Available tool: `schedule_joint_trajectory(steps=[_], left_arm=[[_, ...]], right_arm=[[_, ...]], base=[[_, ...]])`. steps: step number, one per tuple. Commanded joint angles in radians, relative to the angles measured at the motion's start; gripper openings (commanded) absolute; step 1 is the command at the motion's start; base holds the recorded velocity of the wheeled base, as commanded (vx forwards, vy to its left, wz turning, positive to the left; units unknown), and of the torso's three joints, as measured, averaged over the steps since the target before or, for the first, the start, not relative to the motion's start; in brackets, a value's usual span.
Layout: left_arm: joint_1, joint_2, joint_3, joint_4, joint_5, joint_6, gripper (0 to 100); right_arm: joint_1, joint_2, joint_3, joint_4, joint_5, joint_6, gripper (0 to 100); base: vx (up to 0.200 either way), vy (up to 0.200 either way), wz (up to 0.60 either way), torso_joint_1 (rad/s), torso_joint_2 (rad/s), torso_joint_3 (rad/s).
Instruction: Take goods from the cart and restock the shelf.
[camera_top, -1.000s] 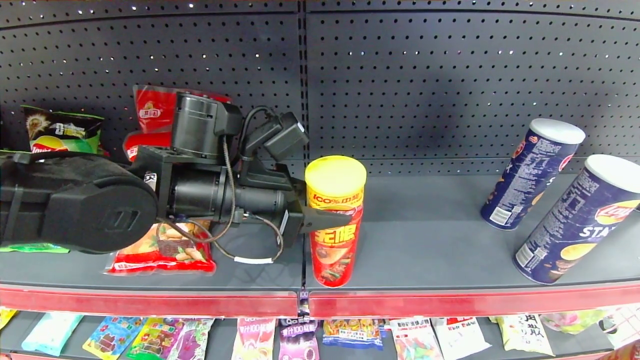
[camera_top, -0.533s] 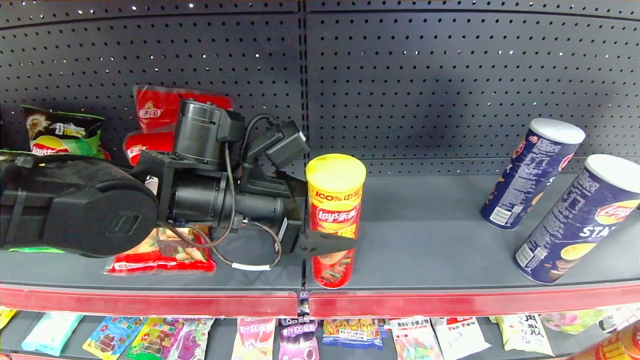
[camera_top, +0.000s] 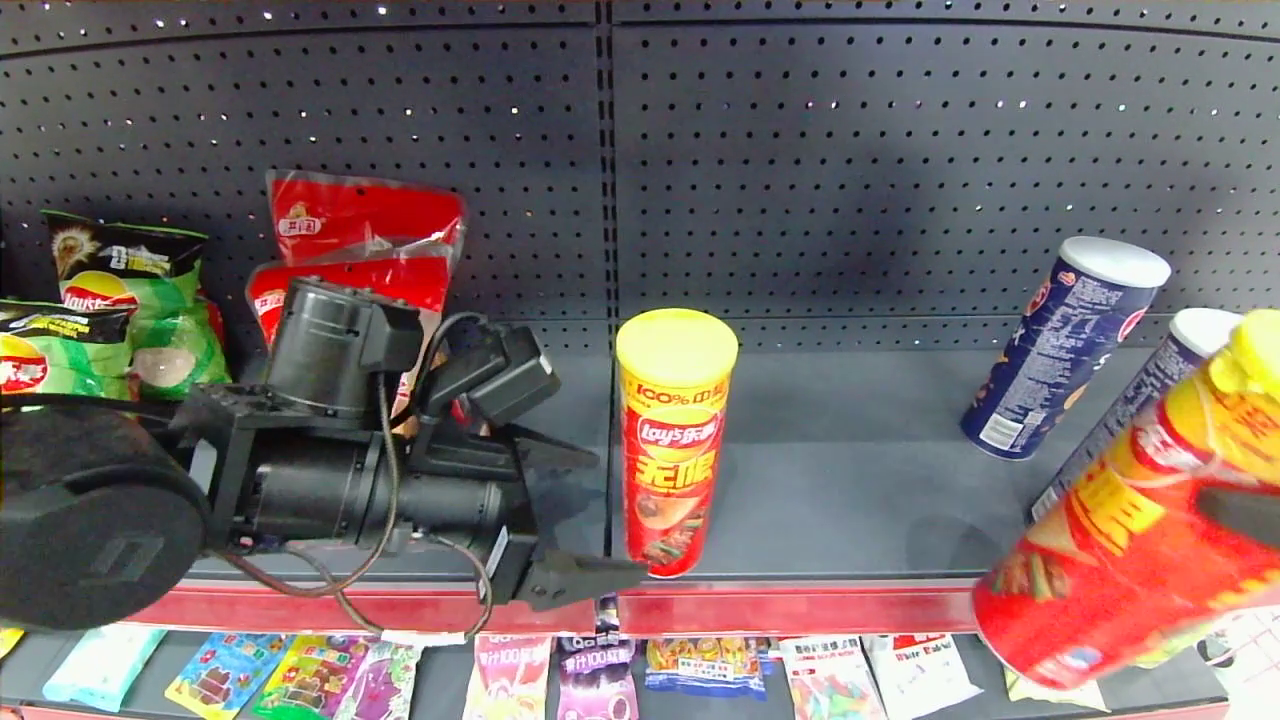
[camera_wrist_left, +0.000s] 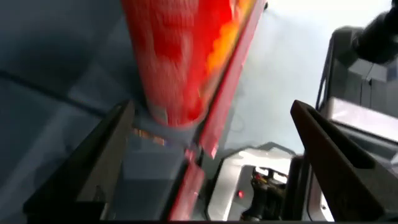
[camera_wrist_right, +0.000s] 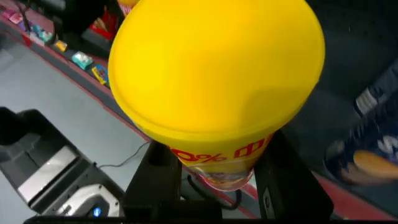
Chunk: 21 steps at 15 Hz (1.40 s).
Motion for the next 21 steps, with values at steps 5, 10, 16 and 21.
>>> schedule_joint_trajectory(steps=[5, 10, 16, 21], left_arm=[[0.089, -0.227, 0.214, -0.002, 0.069, -0.005, 100], [0.092, -0.356, 0.299, 0.001, 0.115, -0.072, 100], [0.092, -0.462, 0.374, 0.001, 0.166, -0.108, 100], [0.094, -0.497, 0.418, 0.001, 0.172, -0.129, 100]], right_arm=[[0.019, 0.502, -0.228, -0.22, 0.059, -0.04, 0], [0.014, 0.747, -0.375, -0.379, 0.061, -0.071, 0], [0.023, 0.913, -0.503, -0.387, 0.079, -0.071, 0], [0.055, 0.983, -0.573, -0.381, 0.077, -0.069, 0]], base=[[0.0, 0.0, 0.0, 0.0, 0.0, 0.0], [0.0, 0.0, 0.0, 0.0, 0.0, 0.0], [0.0, 0.0, 0.0, 0.0, 0.0, 0.0], [0.0, 0.0, 0.0, 0.0, 0.0, 0.0]])
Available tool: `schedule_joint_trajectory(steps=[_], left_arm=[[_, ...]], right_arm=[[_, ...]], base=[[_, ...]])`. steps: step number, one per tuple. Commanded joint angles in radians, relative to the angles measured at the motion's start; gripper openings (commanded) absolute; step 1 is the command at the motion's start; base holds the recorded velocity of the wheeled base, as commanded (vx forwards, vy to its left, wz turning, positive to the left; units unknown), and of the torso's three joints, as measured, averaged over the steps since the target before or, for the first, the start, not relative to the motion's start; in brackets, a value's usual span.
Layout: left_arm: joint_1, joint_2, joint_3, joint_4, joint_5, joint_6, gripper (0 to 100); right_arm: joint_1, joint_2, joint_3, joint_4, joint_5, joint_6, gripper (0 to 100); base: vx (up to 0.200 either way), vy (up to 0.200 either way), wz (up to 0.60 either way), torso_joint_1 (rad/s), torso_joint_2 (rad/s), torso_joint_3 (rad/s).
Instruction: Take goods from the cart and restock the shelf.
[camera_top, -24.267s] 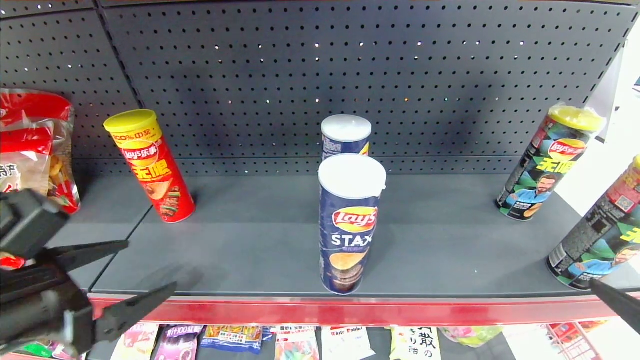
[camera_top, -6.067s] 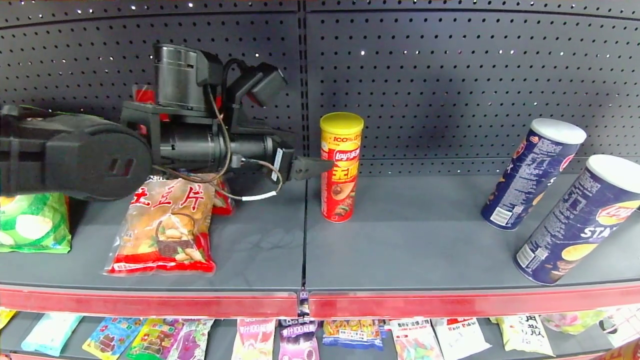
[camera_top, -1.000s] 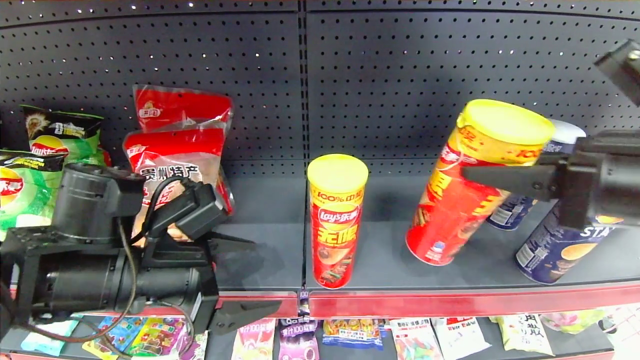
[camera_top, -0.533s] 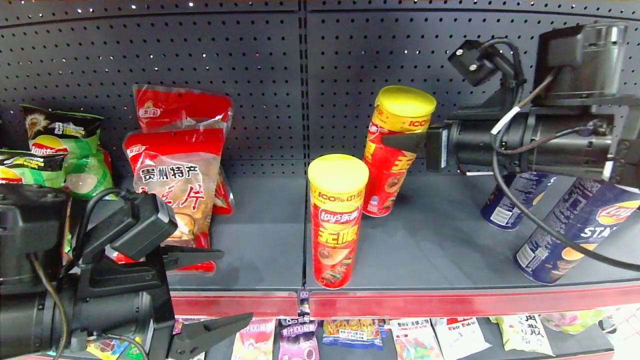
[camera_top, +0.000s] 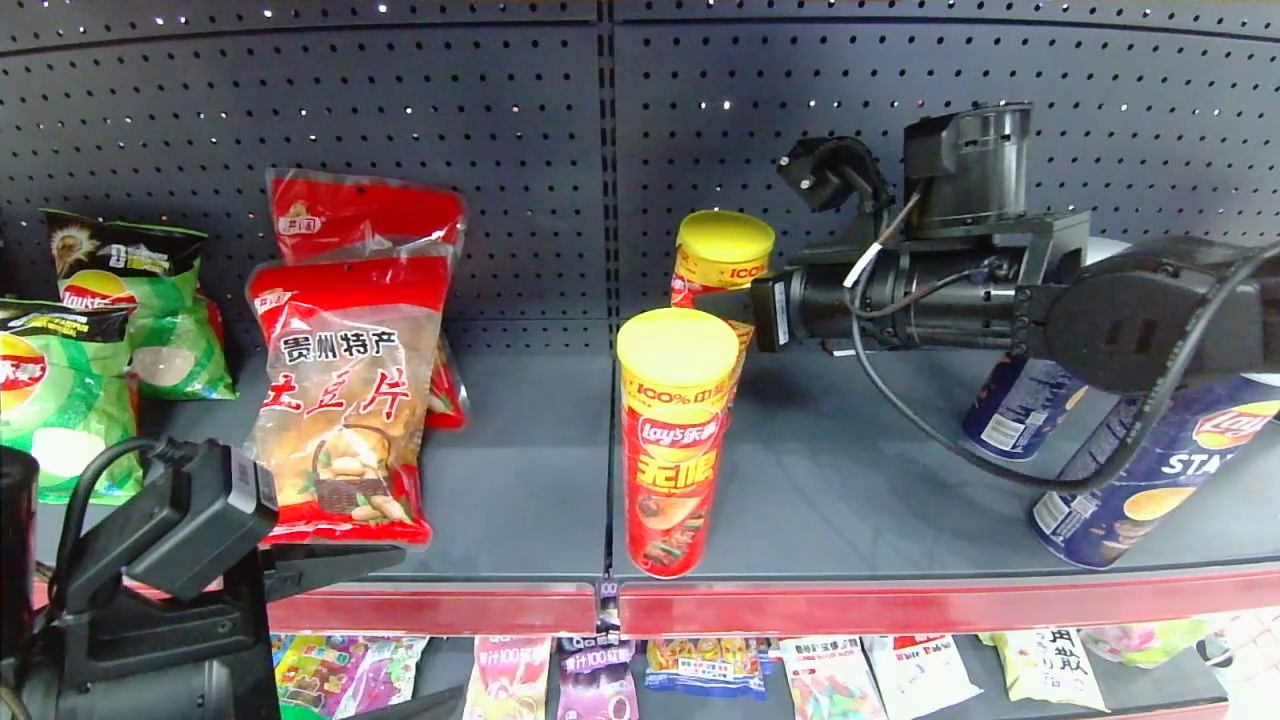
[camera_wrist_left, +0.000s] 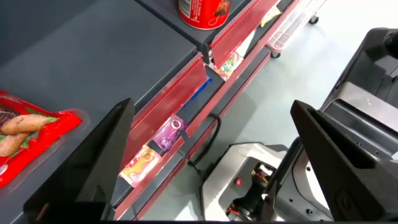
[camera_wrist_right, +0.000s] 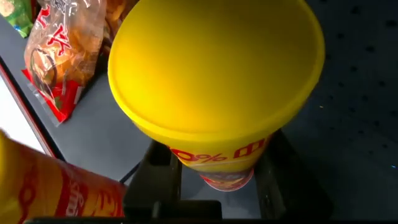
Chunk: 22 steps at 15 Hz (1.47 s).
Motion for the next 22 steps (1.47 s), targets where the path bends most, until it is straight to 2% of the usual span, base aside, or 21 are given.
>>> schedule_joint_trajectory(steps=[1, 5, 13, 14, 18, 22], left_arm=[[-0.002, -0.011, 0.004, -0.001, -0.001, -0.006, 100], [-0.002, -0.012, 0.011, -0.002, -0.001, -0.009, 100], [-0.002, -0.011, 0.011, -0.002, -0.001, -0.009, 100], [-0.002, -0.011, 0.011, -0.002, -0.002, -0.009, 100], [-0.002, -0.009, 0.009, -0.001, -0.001, -0.008, 100], [-0.002, 0.026, -0.005, -0.005, -0.001, -0.002, 100]], right_arm=[[0.016, 0.036, -0.028, 0.003, -0.001, 0.0, 0], [0.029, 0.073, -0.071, 0.002, -0.002, 0.0, 0], [0.033, 0.094, -0.076, 0.002, -0.002, 0.005, 0], [0.033, 0.094, -0.074, 0.002, -0.004, 0.005, 100], [0.033, 0.062, -0.046, 0.002, -0.01, 0.006, 100], [0.03, -0.082, 0.132, 0.003, -0.055, 0.008, 100]], base=[[0.0, 0.0, 0.0, 0.0, 0.0, 0.0], [0.0, 0.0, 0.0, 0.0, 0.0, 0.0], [0.0, 0.0, 0.0, 0.0, 0.0, 0.0], [0.0, 0.0, 0.0, 0.0, 0.0, 0.0], [0.0, 0.0, 0.0, 0.0, 0.0, 0.0], [0.0, 0.0, 0.0, 0.0, 0.0, 0.0]])
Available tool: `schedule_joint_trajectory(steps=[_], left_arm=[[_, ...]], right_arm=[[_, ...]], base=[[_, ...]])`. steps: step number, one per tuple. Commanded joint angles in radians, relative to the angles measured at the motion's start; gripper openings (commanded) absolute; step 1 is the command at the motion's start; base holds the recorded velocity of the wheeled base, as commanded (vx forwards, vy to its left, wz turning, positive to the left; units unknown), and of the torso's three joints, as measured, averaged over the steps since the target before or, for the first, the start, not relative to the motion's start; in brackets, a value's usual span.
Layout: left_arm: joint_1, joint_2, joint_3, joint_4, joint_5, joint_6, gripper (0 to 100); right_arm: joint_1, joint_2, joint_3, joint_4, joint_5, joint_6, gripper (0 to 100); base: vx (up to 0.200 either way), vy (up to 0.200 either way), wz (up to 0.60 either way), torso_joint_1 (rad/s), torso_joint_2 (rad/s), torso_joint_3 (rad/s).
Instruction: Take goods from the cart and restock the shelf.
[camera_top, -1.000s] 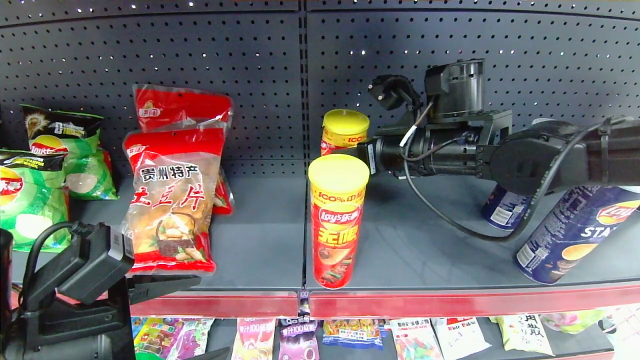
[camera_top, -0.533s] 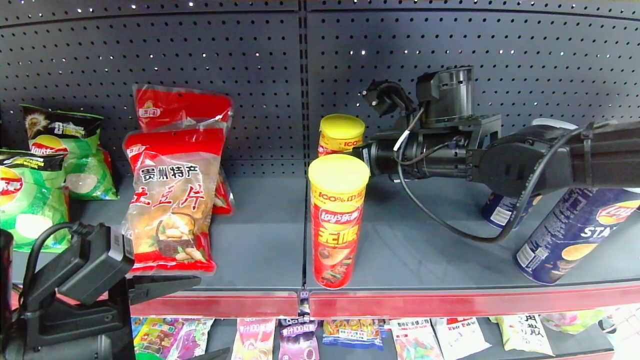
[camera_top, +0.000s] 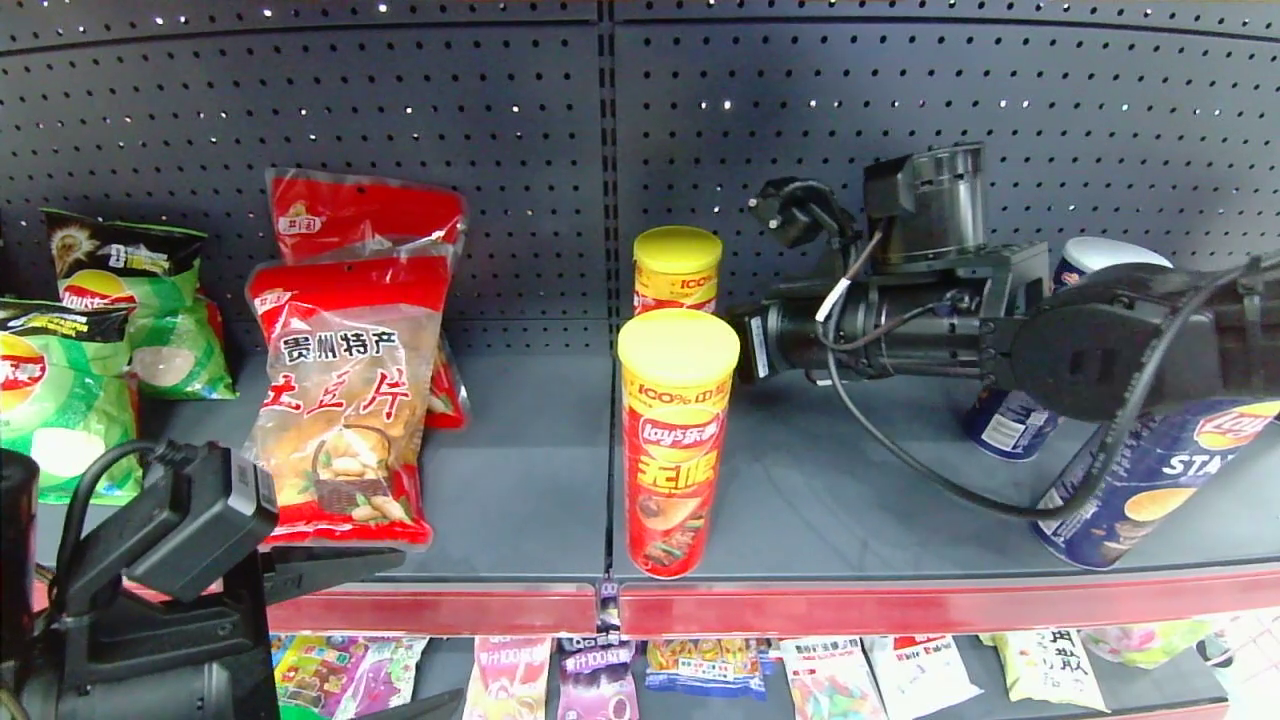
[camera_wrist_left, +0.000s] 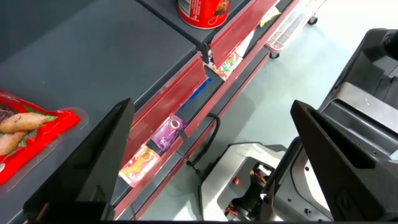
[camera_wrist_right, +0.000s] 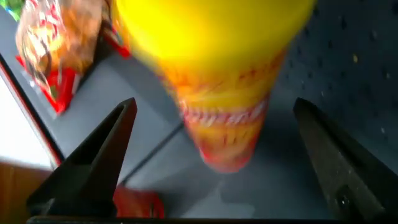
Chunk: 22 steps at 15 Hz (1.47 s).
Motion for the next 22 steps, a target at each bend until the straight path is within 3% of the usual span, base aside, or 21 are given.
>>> schedule_joint_trajectory(steps=[1, 6, 9, 12, 22], left_arm=[[-0.002, 0.038, -0.019, -0.002, 0.001, 0.003, 100], [-0.008, 0.143, -0.089, -0.004, 0.007, 0.007, 100], [-0.008, 0.235, -0.148, -0.004, 0.006, 0.05, 100], [-0.008, 0.339, -0.197, -0.002, 0.007, 0.059, 100], [-0.046, 0.581, -0.395, -0.002, 0.021, 0.065, 100]], right_arm=[[-0.006, -0.133, 0.126, 0.001, -0.035, 0.0, 100], [0.005, -0.405, 0.419, -0.001, -0.066, 0.0, 100], [0.037, -0.581, 0.569, -0.001, -0.066, 0.0, 100], [0.079, -0.773, 0.713, 0.001, -0.076, -0.002, 100], [0.037, -0.911, 0.722, 0.002, -0.119, 0.027, 100]], base=[[0.0, 0.0, 0.0, 0.0, 0.0, 0.0], [0.0, 0.0, 0.0, 0.0, 0.0, 0.0], [0.0, 0.0, 0.0, 0.0, 0.0, 0.0], [0.0, 0.0, 0.0, 0.0, 0.0, 0.0], [0.0, 0.0, 0.0, 0.0, 0.0, 0.0]])
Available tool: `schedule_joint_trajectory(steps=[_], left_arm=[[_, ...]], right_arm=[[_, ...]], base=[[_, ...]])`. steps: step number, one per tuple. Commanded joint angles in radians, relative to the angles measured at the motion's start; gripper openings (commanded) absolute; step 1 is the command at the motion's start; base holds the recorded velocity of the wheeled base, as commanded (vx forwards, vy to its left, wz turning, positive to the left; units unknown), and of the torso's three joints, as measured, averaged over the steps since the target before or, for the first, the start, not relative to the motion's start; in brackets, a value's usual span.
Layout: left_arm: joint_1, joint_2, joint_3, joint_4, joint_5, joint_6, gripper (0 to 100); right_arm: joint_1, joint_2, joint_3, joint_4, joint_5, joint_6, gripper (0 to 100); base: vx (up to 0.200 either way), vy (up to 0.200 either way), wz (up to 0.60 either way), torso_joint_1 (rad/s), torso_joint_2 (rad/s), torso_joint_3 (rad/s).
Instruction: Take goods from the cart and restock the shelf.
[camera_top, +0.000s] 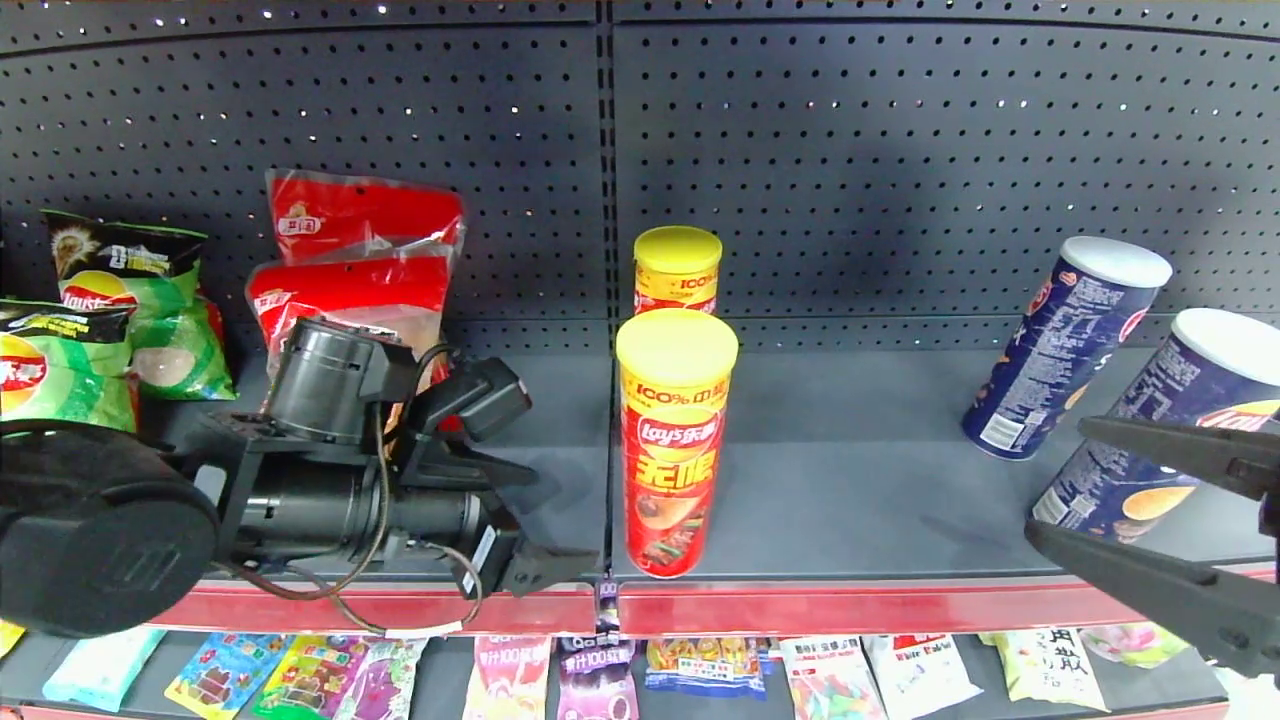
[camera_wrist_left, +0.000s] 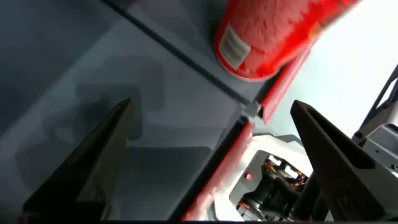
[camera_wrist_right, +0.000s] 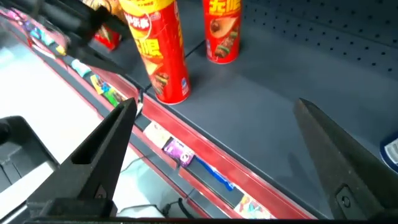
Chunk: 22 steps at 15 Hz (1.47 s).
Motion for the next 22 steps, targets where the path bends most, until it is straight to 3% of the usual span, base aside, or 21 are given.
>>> schedule_joint_trajectory(steps=[1, 13, 22], left_arm=[[-0.016, 0.067, -0.041, 0.0, 0.002, -0.001, 100], [-0.016, 0.147, -0.129, 0.0, 0.008, -0.001, 100], [-0.013, 0.155, -0.133, 0.0, 0.011, 0.001, 100]], right_arm=[[-0.005, -0.011, -0.003, 0.0, 0.001, 0.002, 100], [-0.005, -0.003, -0.006, 0.0, 0.001, 0.005, 100], [-0.005, 0.001, -0.004, 0.0, 0.001, 0.007, 100]], base=[[0.0, 0.0, 0.0, 0.0, 0.0, 0.0], [0.0, 0.0, 0.0, 0.0, 0.0, 0.0], [0.0, 0.0, 0.0, 0.0, 0.0, 0.0]])
